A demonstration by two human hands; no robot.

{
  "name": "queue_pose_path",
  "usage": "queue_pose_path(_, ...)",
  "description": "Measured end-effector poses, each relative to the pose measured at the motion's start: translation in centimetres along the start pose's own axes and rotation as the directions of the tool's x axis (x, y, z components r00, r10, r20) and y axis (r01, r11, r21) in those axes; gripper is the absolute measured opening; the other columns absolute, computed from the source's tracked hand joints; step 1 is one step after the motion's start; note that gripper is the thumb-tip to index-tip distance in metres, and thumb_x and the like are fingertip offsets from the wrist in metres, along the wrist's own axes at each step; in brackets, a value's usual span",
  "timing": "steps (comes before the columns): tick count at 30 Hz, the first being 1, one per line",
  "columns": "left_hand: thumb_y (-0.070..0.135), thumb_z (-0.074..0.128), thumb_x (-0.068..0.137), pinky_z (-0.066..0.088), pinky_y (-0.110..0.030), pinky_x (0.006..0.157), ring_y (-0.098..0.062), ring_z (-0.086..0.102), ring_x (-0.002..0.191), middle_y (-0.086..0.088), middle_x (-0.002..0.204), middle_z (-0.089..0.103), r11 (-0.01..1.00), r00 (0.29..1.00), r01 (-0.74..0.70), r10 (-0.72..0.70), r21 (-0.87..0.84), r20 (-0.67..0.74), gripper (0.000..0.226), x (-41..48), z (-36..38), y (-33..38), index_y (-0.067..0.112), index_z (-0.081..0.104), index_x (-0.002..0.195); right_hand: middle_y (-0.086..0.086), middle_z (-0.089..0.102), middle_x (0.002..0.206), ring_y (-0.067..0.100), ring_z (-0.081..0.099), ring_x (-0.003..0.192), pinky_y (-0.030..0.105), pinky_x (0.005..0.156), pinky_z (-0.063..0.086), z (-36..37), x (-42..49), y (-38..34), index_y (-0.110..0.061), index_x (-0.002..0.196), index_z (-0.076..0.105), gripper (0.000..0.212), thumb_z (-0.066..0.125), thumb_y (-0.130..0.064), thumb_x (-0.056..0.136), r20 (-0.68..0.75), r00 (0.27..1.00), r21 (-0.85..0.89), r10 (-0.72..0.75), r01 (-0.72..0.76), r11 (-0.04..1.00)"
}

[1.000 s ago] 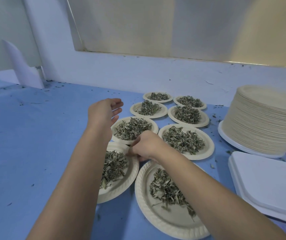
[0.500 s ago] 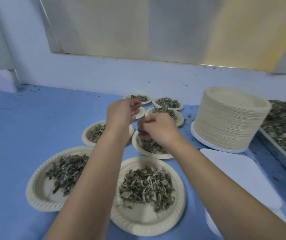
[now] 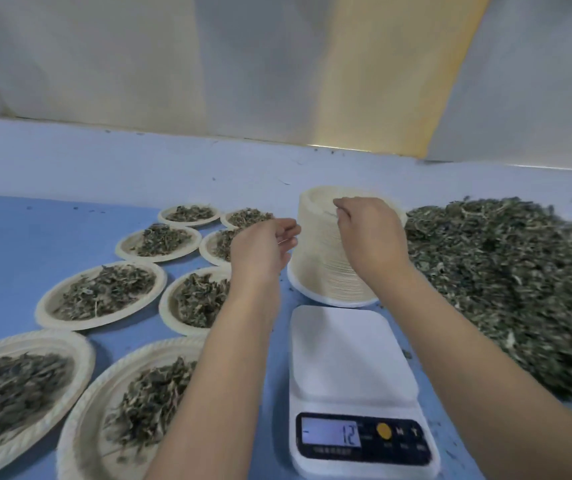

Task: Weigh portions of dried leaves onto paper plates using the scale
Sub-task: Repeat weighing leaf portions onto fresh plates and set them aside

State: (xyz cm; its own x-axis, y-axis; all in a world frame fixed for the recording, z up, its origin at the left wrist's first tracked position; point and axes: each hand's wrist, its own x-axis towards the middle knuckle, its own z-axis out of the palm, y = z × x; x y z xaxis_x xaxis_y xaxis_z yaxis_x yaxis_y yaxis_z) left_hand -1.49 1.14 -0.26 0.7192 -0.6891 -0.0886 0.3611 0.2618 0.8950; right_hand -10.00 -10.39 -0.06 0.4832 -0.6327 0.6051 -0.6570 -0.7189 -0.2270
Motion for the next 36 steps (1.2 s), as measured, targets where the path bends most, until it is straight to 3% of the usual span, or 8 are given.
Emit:
queue_pose_path(4,0.008,0.050,0.091,0.049,-0.022,0.076,-0.008,0.064,0.067,0.006,0.069,0.071,1.000,1.000,-0.027,0.027,0.008,-0.007,0.021,-0.1,0.2,-0.8,0.013,0.069,0.082,0.009,0.066,0.118,0.029,0.057,0.109,0.040,0.087,0.046,-0.4,0.2,0.4,-0.014,0.125,0.061,0.033,0.038,-0.017,0.102,0.045,0.999,0.033,-0.018,0.017,0.999)
queue_pose_path(8,0.008,0.048,0.091,0.048,-0.021,0.075,-0.007,0.063,0.068,0.007,0.069,0.070,1.000,1.000,-0.031,0.031,0.004,-0.007,0.022,-0.1,0.2,-1.0,0.013,0.068,0.083,0.012,0.067,0.110,0.032,0.058,0.102,0.043,0.086,0.045,0.0,0.1,-0.1,-0.006,0.111,0.064,0.029,0.039,-0.016,0.101,0.086,0.992,-0.075,-0.089,0.096,0.993)
queue_pose_path(13,0.009,0.048,0.091,0.046,-0.019,0.072,-0.006,0.063,0.070,0.006,0.077,0.071,1.000,1.000,-0.019,0.019,0.007,0.010,0.022,-0.2,0.1,-1.3,0.014,0.067,0.084,0.012,0.067,0.111,0.030,0.059,0.102,0.042,0.086,0.047,0.2,0.2,-0.3,-0.005,0.112,0.064,0.027,0.043,-0.005,0.095,0.097,0.993,-0.125,-0.070,0.082,0.989)
queue_pose_path(22,0.009,0.048,0.089,0.048,-0.019,0.071,-0.007,0.063,0.071,0.008,0.072,0.072,1.000,0.999,-0.014,0.014,0.003,0.029,0.022,0.0,0.2,-1.7,0.014,0.068,0.084,0.015,0.068,0.110,0.032,0.060,0.103,0.042,0.087,0.048,-0.5,0.0,-0.4,-0.003,0.111,0.066,0.029,0.041,-0.011,0.098,0.105,0.991,-0.109,-0.078,0.090,0.990)
queue_pose_path(29,0.008,0.048,0.089,0.047,-0.020,0.071,-0.009,0.064,0.073,0.006,0.073,0.071,1.000,1.000,-0.012,0.012,-0.005,0.019,0.021,0.1,-0.1,-1.7,0.013,0.068,0.084,0.014,0.067,0.110,0.031,0.058,0.103,0.043,0.086,0.047,-0.1,-0.1,-0.4,-0.003,0.112,0.064,0.028,0.042,-0.002,0.094,0.074,0.991,-0.129,-0.109,0.118,0.985)
queue_pose_path(36,0.008,0.046,0.091,0.047,-0.018,0.068,-0.007,0.063,0.069,0.004,0.080,0.070,1.000,0.999,0.005,-0.006,0.013,0.044,0.023,0.0,0.4,-1.8,0.013,0.067,0.085,0.015,0.065,0.108,0.033,0.053,0.103,0.042,0.085,0.041,0.7,0.3,-0.4,-0.002,0.113,0.063,0.030,0.041,0.004,0.093,-0.071,0.991,-0.066,-0.115,0.110,0.992)
